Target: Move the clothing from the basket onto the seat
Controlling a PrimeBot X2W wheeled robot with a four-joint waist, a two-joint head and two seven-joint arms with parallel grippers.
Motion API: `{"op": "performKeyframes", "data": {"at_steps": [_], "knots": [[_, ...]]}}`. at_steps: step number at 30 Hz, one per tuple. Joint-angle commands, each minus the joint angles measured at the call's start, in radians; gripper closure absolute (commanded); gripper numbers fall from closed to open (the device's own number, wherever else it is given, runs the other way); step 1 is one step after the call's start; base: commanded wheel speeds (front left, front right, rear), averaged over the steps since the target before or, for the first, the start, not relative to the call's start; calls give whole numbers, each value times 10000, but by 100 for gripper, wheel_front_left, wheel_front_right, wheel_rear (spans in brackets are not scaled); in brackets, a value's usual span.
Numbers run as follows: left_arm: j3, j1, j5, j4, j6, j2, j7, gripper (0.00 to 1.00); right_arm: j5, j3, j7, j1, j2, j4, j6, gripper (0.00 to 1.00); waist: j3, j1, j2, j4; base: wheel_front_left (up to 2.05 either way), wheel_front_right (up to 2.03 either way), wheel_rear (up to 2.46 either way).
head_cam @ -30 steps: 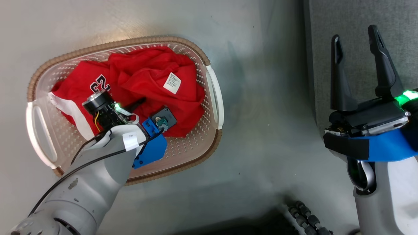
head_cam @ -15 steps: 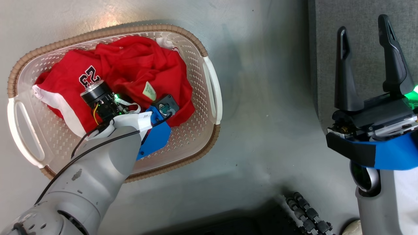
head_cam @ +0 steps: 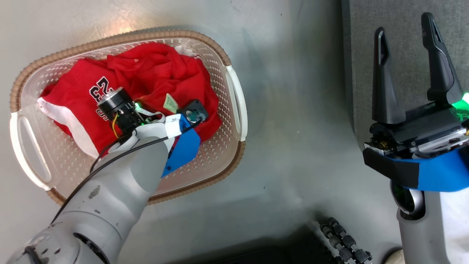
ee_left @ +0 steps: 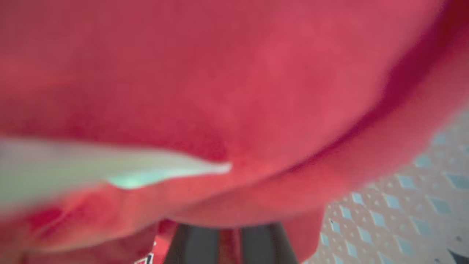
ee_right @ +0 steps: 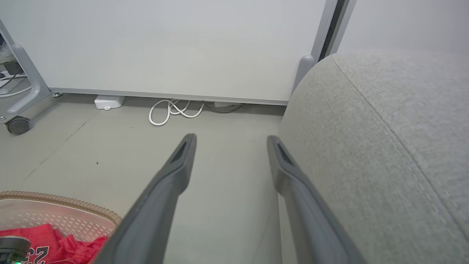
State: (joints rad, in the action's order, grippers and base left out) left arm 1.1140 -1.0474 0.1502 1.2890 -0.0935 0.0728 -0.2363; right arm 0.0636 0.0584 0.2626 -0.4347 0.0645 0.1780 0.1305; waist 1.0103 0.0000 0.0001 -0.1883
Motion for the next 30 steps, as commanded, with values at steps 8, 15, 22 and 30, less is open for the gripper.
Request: {"op": "performKeyframes", "data": {"at_steps": [8,15,22,30], "knots": [[191,427,295,-411,53,-236,371,100,24,-4,35,-193,78,-214,5,0,-788,0,-1,284,0,0,0],[425,1071,918,-1849,337,-225,556,100,80,49,35,-62,143,-482,5,0,-1778,0,-1,573,0,0,0],[349,1460,1504,-1708,149,-224,1775,100,57,-20,35,238,195,-735,5,0,-2907,0,-1,915,0,0,0],[9,1825,2266,-1346,-20,-225,3112,100,60,-45,35,653,277,-1151,5,0,-4318,0,-1,1239,0,0,0]]}}
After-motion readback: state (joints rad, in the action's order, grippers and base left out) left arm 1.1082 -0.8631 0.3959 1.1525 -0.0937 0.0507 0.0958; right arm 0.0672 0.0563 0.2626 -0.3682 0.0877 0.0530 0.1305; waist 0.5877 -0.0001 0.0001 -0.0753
